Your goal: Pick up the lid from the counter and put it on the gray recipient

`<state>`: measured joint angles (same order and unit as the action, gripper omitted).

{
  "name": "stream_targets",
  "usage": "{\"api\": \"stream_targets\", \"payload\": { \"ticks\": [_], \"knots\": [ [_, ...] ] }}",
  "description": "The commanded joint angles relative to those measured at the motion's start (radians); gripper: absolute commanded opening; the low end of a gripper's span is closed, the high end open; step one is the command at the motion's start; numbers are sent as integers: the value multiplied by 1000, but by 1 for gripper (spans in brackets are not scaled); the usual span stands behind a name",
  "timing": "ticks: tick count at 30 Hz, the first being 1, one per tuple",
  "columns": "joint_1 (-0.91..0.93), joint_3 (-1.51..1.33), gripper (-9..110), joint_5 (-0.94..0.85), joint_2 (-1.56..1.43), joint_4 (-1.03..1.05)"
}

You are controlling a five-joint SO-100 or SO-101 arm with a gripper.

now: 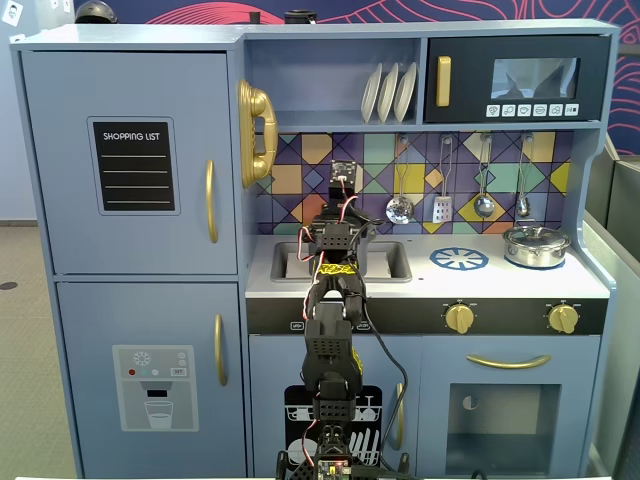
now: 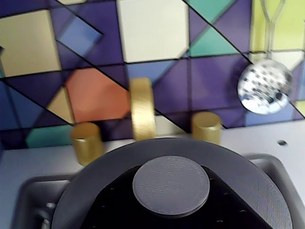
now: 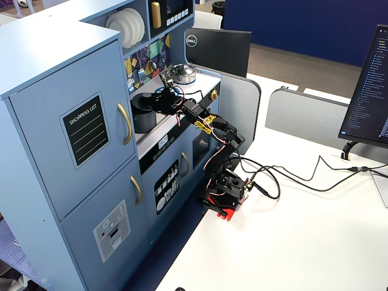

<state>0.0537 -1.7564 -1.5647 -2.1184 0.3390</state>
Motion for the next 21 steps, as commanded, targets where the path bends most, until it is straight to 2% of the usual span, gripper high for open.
{"api": "stream_targets", "payload": {
  "ticks": [1,21],
  "knots": [
    [-11,17,0,-14,14,-64],
    [-40,37,0,-74,130,-141]
  ]
}}
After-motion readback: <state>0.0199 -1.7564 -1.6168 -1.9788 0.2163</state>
